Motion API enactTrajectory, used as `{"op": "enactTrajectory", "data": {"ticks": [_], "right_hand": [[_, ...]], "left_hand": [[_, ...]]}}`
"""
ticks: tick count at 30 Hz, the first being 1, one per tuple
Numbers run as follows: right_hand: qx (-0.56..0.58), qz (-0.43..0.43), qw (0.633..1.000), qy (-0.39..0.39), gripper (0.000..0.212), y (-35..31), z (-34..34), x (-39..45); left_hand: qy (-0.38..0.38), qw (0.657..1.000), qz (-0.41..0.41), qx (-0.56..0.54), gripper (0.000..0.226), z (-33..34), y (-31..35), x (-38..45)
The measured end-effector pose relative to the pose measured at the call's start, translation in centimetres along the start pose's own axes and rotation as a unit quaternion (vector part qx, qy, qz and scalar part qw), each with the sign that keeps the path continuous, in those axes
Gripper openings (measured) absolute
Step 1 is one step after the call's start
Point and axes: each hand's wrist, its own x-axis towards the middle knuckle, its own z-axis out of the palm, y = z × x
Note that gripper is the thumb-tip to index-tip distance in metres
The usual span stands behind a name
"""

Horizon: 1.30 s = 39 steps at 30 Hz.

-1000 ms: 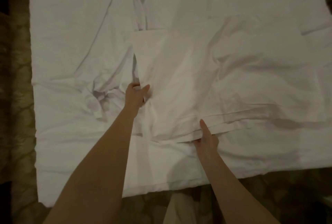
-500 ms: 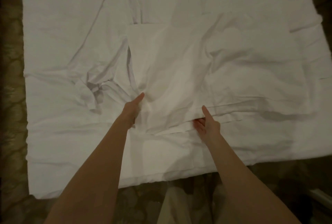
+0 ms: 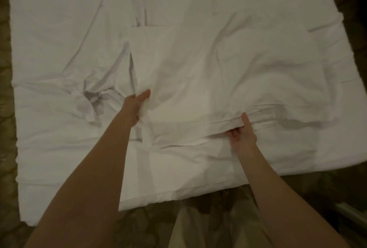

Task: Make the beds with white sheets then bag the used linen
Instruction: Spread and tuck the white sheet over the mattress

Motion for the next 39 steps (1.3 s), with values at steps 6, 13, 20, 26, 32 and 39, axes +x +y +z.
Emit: {"op": "enactTrajectory", "data": {"ticks": [6,13,20,26,32,39], "right_hand": [[-0.031,-0.022,0.999,0.028,0.010,-2.6,-1.5,0.8],[0.026,-0.153,0.986,0.062,0.011,-10.2,-2.7,3.4],[-0.122,-0.087,0.986,0.073,0.022,-12.4,-6.8,5.0],[0.055,-0.140,0.986,0.075,0.016,-17.8,-6.8,4.9],[0.056,-0.082,0.992,0.077,0.028,-18.9,-9.6,5.7],[-0.055,-0.076,0.989,0.117,0.021,-19.7,-8.1,7.8]], "left_hand": [[0.071,0.997,0.023,0.023,0.043,-1.2,-2.2,0.1],[0.019,1.000,-0.013,0.014,0.043,-0.3,-4.2,-1.6],[0.091,0.996,-0.006,-0.008,0.051,1.0,-5.9,-2.8],[0.091,0.995,0.001,-0.032,0.049,1.2,-6.0,-3.6],[0.123,0.992,-0.001,-0.004,0.055,1.6,-6.7,-4.2],[0.117,0.991,-0.041,0.041,0.054,2.8,-7.3,-4.7]]}}
